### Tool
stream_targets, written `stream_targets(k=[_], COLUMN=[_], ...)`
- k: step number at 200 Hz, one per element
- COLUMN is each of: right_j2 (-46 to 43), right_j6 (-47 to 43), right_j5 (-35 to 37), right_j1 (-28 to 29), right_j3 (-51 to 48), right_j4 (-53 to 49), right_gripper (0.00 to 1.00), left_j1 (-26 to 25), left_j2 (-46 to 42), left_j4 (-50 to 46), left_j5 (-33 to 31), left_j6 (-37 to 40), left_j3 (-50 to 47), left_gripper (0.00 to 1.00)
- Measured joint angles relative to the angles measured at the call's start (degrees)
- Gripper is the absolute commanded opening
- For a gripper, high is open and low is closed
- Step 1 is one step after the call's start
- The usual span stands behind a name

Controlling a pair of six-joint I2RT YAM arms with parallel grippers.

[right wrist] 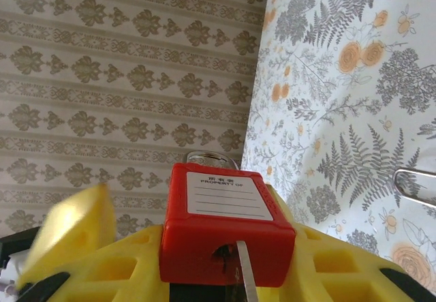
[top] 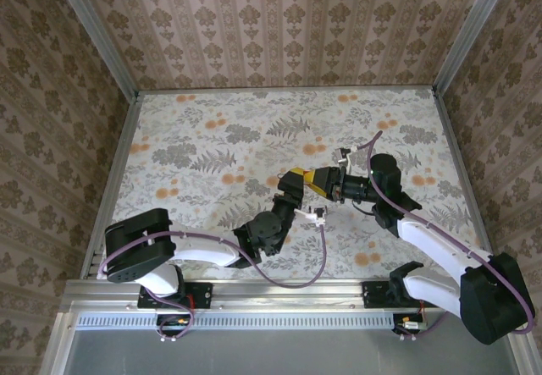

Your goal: Unlock with the key

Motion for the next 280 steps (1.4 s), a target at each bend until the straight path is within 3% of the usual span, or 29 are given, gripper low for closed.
stream_targets(k=[32, 74, 119, 142, 163, 209, 235, 280], right_j2=[-0.3, -1.5, -1.0, -0.6, -0.3, -0.3, -0.3, -0.4], right_j6=[-1.9, -4.7, -8.1, -9.4, -10.7, -12.9, -13.6, -14.1], right_j5=[0.5, 1.1, 2.2, 2.4, 2.5, 2.3, 2.0, 1.2], right_j1=[0.0, -1.5, -2.9, -2.9, -2.9, -2.9, -2.9, -2.8], right_j3=[0.8, 3.7, 5.9, 6.0, 6.0, 6.0, 5.9, 5.4], right_j4=[-2.7, -5.0, -7.9, -9.1, -10.1, -12.2, -12.6, -13.2], right_gripper=[0.25, 0.25, 0.23, 0.23, 0.23, 0.23, 0.22, 0.22], left_j1=[0.0, 0.0, 0.1, 1.6, 5.7, 17.4, 20.1, 20.2], left_j2=[-1.5, -10.0, -20.8, -24.4, -26.1, -21.3, -13.3, -7.0], left_j4=[-0.4, -9.9, -29.6, -45.7, -61.5, -90.1, -100.5, -107.3], left_j5=[0.0, 0.0, 0.0, 1.6, 6.6, 26.3, 36.2, 43.9], left_j6=[-0.1, -5.8, -17.3, -26.1, -37.2, -55.6, -59.8, -60.5], left_j3=[-0.9, -1.1, 0.9, 5.4, 12.4, 29.4, 36.5, 37.7], left_gripper=[0.78, 0.69, 0.6, 0.46, 0.45, 0.48, 0.51, 0.52])
